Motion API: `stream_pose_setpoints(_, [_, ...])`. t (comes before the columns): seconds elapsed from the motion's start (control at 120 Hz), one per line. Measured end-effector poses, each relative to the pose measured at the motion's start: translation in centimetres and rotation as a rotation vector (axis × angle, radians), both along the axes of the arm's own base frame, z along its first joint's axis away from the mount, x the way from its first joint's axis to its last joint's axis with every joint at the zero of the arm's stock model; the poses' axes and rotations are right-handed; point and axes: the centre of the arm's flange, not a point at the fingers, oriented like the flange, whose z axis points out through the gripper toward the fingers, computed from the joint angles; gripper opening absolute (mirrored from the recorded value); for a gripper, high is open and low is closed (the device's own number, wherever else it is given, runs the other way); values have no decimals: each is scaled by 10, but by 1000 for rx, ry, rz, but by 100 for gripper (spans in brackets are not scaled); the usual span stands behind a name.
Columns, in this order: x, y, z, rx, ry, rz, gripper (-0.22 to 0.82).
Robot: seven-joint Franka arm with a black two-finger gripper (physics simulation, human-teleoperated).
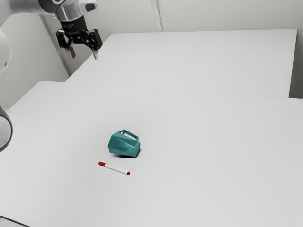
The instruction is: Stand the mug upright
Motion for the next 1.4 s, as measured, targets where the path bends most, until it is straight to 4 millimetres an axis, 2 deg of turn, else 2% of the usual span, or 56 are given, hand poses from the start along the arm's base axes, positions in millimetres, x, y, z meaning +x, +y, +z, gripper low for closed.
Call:
stream_pose_setpoints(0.092, [-3,1,3,-26,0,-6,60])
stream_pose_setpoints(0.142, [-3,4,-10,-65,20,-3,60])
stream_pose_setpoints(0.175, [-3,17,-30,-112,47,22,60])
stream_pose_setpoints(0.3, [-8,87,-138,-417,123,148,60])
stream_pose_setpoints(0.35, [-14,104,-176,-547,135,192,60])
stream_pose_setpoints(0.4, [-22,111,-211,-662,141,224,60])
stream_pose_setpoints(0.458, [-29,108,-249,-782,142,247,60])
stream_pose_setpoints(0.55, [-37,109,-298,-913,123,278,60])
stream_pose_setpoints(0.6, [-39,110,-317,-963,101,286,60])
stream_pose_setpoints(0.708, [-42,111,-336,-1015,45,265,60])
stream_pose_setpoints(0.858, [-57,105,-362,-1052,19,231,60])
stream_pose_setpoints(1.042, [-60,102,-372,-1067,-20,164,60])
stream_pose_setpoints(1.142, [-63,94,-386,-1095,-27,153,60])
stream_pose_setpoints(1.333, [-58,78,-387,-1140,-76,109,60])
stream_pose_setpoints(1.4, [-62,71,-392,-1154,-70,96,60])
